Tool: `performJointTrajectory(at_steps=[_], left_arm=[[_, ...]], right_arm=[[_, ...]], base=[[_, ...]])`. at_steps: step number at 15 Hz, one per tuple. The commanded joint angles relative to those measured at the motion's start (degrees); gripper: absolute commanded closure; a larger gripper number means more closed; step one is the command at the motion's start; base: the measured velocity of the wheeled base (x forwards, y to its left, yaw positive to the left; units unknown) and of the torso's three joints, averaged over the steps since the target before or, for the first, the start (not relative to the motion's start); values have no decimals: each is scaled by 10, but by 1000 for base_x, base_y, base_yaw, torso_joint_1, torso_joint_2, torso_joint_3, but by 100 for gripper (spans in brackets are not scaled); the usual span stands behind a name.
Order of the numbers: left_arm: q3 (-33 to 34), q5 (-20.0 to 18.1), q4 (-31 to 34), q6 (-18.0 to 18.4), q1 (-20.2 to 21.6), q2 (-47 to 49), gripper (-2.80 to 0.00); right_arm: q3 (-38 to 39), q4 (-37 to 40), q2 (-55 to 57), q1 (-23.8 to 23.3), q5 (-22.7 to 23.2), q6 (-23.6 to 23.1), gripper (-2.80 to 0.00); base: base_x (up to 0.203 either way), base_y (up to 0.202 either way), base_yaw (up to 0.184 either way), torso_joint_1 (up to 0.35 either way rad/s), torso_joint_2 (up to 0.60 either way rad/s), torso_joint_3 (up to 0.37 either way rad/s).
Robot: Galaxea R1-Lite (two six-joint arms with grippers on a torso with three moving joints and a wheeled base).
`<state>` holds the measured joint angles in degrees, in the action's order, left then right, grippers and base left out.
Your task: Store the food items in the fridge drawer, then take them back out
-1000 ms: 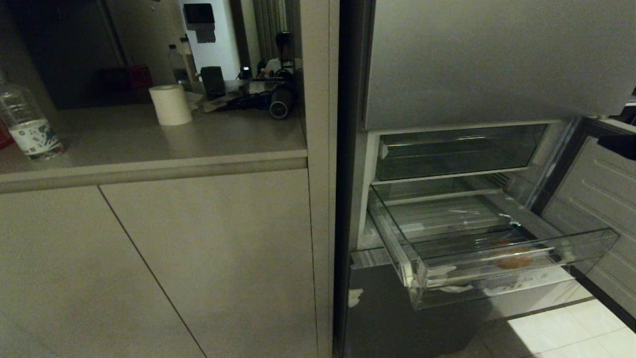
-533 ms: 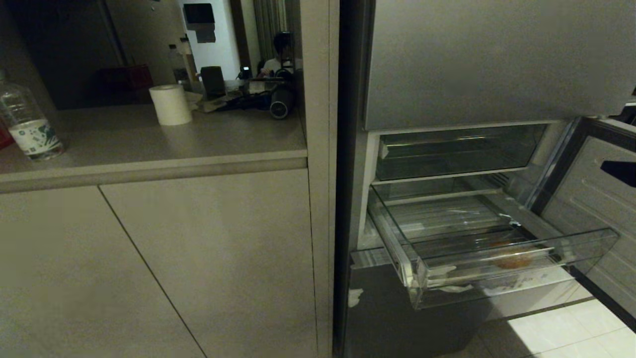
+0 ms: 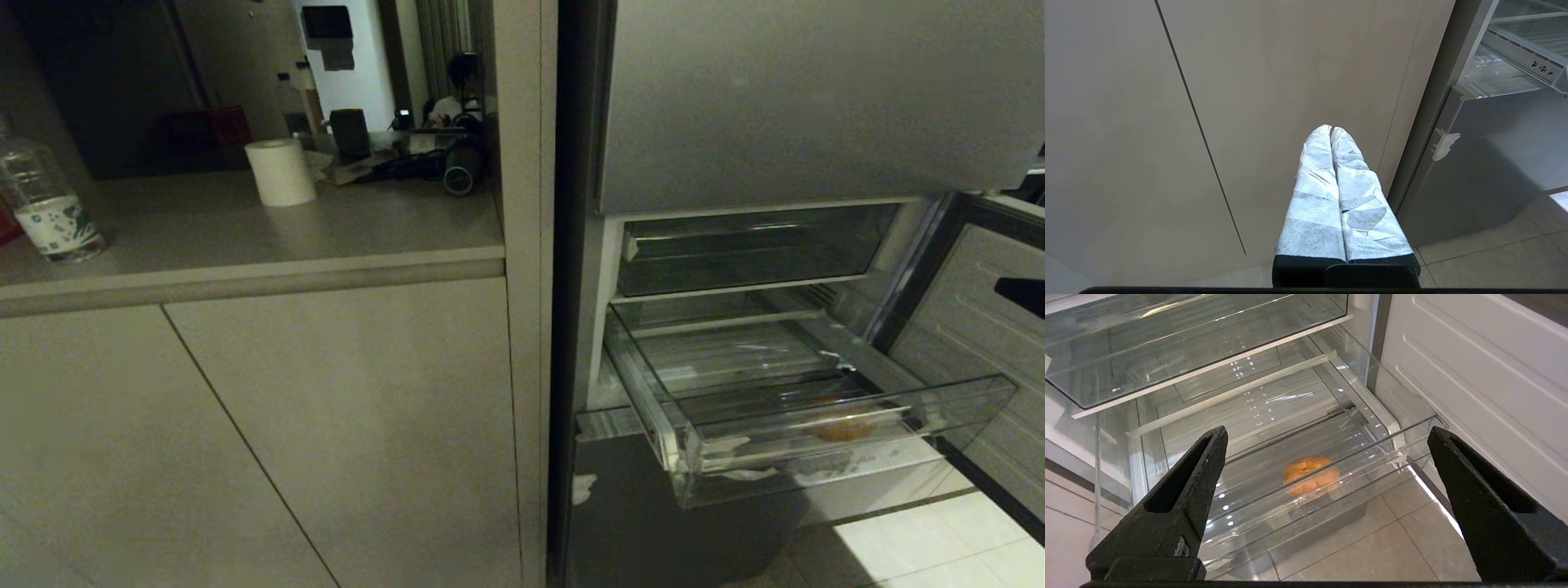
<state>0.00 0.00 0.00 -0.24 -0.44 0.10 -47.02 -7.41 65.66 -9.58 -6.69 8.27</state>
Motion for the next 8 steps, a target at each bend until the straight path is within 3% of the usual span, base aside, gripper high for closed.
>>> performJointTrajectory(at_steps=[1, 8], left_arm=[[0, 0, 0, 0, 0, 1, 0], [0, 0, 0, 1, 0, 1, 0]], right_arm=[[6, -1, -11, -3, -1, -1, -280], [5, -1, -22, -2, 0, -20, -280]], base=[[0, 0, 0, 0, 0, 0], [0, 0, 0, 0, 0, 0]])
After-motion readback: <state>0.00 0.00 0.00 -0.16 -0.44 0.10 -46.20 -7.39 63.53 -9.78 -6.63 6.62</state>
